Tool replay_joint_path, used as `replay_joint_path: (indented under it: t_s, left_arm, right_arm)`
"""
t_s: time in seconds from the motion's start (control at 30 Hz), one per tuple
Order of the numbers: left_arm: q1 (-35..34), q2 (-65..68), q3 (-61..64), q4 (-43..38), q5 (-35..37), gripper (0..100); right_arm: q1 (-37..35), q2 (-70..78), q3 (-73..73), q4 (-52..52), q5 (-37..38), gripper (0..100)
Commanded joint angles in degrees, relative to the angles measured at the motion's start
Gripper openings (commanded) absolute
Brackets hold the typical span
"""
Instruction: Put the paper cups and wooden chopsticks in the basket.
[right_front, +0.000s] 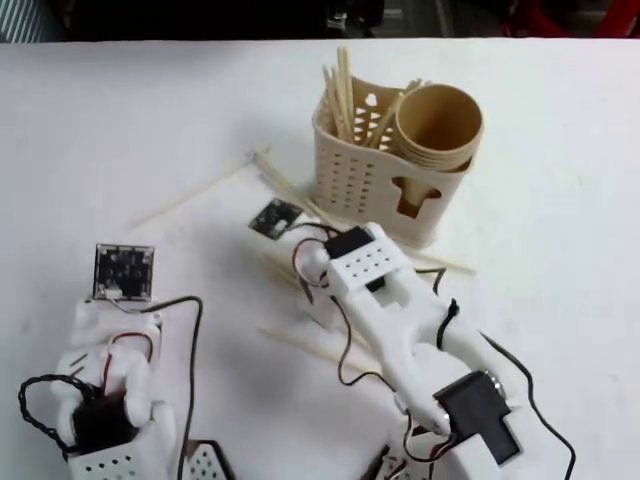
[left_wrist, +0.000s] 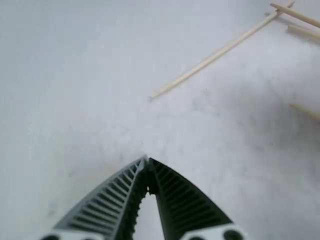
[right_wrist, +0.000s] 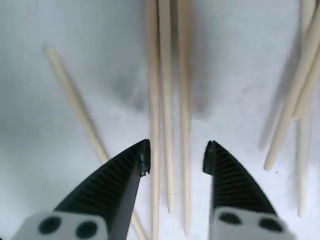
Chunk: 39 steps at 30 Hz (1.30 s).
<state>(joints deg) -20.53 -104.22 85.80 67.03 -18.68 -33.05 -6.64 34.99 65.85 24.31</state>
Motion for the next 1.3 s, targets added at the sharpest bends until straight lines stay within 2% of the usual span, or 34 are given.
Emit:
replay_joint_path:
  t_s: [0.0, 0.17, 0.23, 0.57, 0.63, 0.7, 0.8, 0.87, 1.0, 1.27]
  left_arm:
    - [-0.4, -0.48, -0.26, -1.23, -0.44, 2]
    - [-0.4, -0.48, -0.26, -1.23, -0.44, 2]
    - [-0.4, -0.48, -0.26, -1.23, -0.44, 2]
    - [-0.4, -0.48, -0.26, -1.23, -0.44, 2]
    - [-0.4, -0.48, -0.26, -1.23, -0.44, 2]
    - [-0.4, -0.48, -0.26, -1.23, -0.44, 2]
    - [-0.4, -0.48, -0.26, -1.23, -0.44, 2]
    - [-0.4, -0.48, -0.26, -1.23, -0.44, 2]
    - [-0.4, -0.48, -0.26, -1.23, -0.44, 2]
    - [-0.4, -0.48, -0.26, -1.23, -0.44, 2]
  right_arm:
    - [0.13, -0.4, -3.87, 0.57, -0.44, 21.6]
    - [-3.3, 2.68, -5.27, 0.4, -1.05, 21.7]
    - [-4.35, 5.67, -7.3, 0.31, -4.22, 21.8]
    - [-4.09, 23.78, -19.25, 0.4, -6.15, 21.5]
    - [-4.0, 25.98, -20.04, 0.4, -6.15, 19.1]
    - [-4.0, 27.47, -20.31, -0.4, -6.07, 12.2]
    - [-4.0, 27.56, -19.43, -2.68, -3.34, 0.8]
    - [-3.82, 27.56, -19.08, -2.77, -2.81, 3.3]
    - [-3.21, 25.27, -19.16, -2.77, -2.55, 1.9]
    - [-2.59, 10.68, -18.99, 0.84, -2.37, 1.8]
